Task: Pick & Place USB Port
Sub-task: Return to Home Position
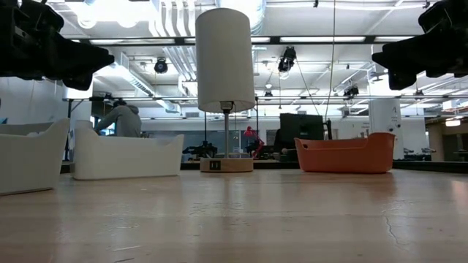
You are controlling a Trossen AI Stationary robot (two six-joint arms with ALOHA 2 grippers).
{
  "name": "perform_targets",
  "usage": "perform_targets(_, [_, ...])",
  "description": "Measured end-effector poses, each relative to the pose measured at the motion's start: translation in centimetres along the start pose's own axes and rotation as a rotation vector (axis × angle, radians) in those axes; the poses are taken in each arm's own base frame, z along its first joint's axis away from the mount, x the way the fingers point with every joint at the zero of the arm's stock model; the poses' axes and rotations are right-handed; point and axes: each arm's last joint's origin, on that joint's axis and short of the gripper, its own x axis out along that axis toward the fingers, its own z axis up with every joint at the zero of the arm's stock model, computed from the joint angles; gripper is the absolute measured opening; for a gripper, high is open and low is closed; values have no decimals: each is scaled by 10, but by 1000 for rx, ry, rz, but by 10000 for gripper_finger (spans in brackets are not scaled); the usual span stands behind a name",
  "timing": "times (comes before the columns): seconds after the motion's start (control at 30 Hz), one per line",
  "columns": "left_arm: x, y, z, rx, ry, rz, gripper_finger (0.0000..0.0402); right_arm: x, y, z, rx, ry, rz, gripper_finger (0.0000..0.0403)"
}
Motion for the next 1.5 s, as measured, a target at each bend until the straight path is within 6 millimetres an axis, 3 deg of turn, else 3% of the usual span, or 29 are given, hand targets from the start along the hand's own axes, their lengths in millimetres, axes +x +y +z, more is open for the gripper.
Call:
perform_targets(0.4, [0,0,0,0,0,1,99,0,0,0,0,0,0,107])
perform_targets(1.2, [0,0,0,0,0,1,99,0,0,0,0,0,0,130])
perform_targets(1.5, [0,0,0,0,0,1,99,0,0,0,-1,0,-1,119])
